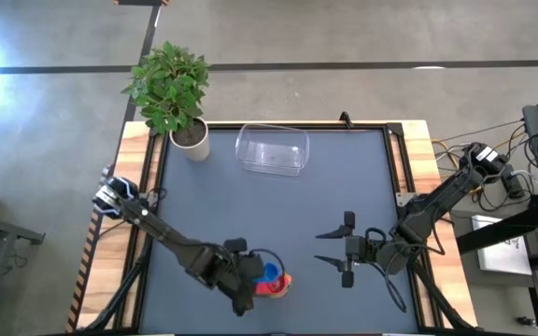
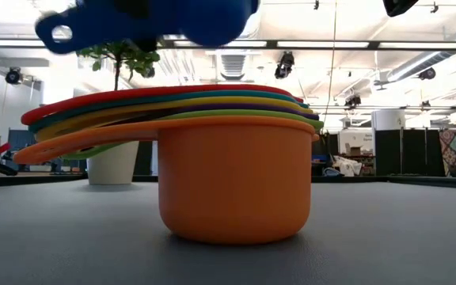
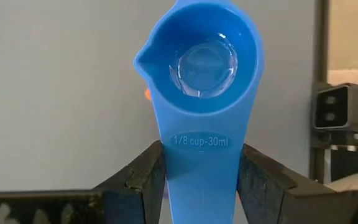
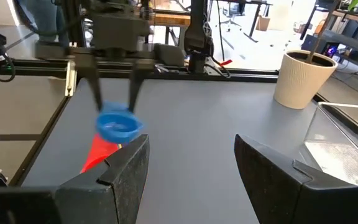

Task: Nest measuring cups in basket
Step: Stack the blue measuring cup on top of the red measuring cup, then put the nested measuring cups into the top center bin

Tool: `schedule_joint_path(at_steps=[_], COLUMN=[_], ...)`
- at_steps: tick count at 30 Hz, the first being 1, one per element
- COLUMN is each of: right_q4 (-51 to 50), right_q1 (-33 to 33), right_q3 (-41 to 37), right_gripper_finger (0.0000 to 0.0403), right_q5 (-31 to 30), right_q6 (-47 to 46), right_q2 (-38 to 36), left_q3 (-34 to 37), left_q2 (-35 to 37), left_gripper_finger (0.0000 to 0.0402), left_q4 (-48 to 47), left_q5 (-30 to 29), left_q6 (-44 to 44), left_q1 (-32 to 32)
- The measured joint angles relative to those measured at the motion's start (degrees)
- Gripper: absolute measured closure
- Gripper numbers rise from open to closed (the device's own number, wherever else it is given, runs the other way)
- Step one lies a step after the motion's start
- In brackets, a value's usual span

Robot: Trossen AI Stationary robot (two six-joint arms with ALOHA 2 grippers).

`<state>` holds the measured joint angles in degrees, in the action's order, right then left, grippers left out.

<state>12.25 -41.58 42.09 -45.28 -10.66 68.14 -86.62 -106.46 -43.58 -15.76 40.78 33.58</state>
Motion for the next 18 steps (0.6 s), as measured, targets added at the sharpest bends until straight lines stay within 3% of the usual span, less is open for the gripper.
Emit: schedule_joint_path(at_steps=[11, 18], right_q4=[0.0, 0.0], right_q1=[0.0, 0.0], right_q3=[0.0, 0.0], right_gripper_finger=[0.0179, 0.0179], right_q5=[-0.1, 0.1], right_q6=[0.0, 0.1], right_q2=[0.0, 0.0], left_q3=[-14.5, -20.2], left_q2=[-11.4, -15.8], left_gripper_finger=[0.0259, 0.0203], left_q4=[-14.3, -17.0], left_q5=[0.7, 0.8], left_q6=[-2.5, -5.8], left_q1=[0.7, 0.6])
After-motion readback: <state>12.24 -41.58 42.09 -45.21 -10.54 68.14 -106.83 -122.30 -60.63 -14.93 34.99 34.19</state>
